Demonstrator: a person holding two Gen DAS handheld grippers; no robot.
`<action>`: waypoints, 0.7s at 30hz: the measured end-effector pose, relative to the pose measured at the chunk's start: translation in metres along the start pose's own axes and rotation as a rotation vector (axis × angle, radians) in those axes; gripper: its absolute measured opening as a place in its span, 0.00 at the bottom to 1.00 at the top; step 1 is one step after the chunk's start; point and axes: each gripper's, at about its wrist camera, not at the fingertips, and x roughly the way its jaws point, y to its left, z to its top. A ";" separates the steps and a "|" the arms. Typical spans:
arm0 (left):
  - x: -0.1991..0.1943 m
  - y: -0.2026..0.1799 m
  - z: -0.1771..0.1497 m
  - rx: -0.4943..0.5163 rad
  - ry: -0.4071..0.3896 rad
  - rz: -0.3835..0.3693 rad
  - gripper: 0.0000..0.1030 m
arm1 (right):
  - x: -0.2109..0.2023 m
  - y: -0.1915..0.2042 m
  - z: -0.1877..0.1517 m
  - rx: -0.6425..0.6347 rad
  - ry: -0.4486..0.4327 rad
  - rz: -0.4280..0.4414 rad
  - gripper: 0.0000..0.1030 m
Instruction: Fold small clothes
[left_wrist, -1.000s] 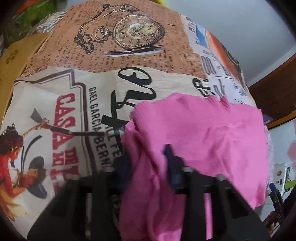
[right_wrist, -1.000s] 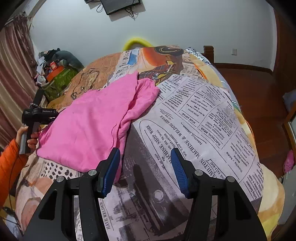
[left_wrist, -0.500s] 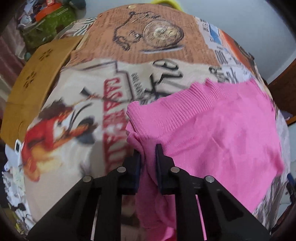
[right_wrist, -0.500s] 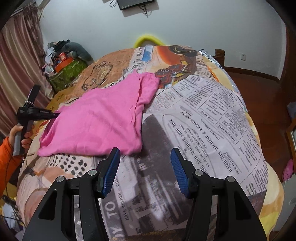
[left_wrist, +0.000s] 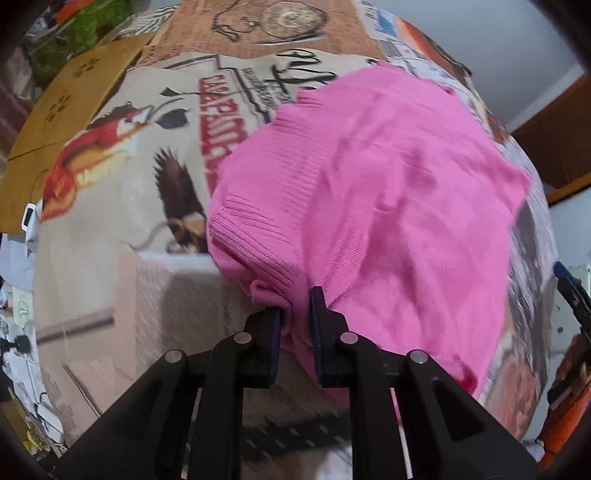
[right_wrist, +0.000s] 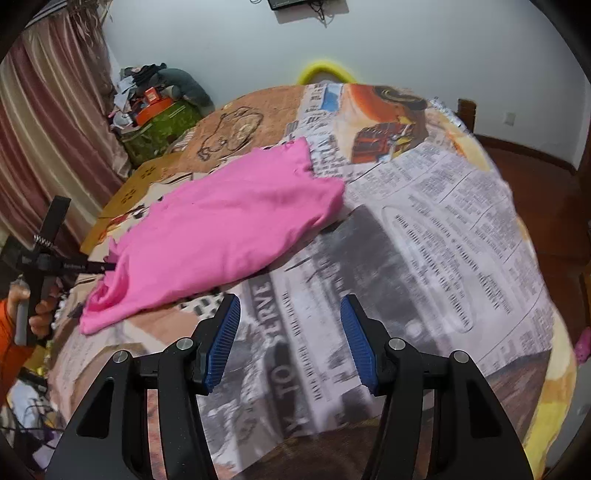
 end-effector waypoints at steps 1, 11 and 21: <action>-0.002 -0.004 -0.003 -0.001 0.002 -0.021 0.14 | 0.001 0.001 -0.001 0.007 0.007 0.013 0.51; -0.002 -0.078 -0.021 0.111 0.010 -0.124 0.13 | 0.008 0.008 0.000 0.012 0.031 0.024 0.51; -0.014 -0.116 -0.037 0.163 -0.021 -0.170 0.13 | 0.005 0.008 -0.012 0.043 0.070 0.036 0.51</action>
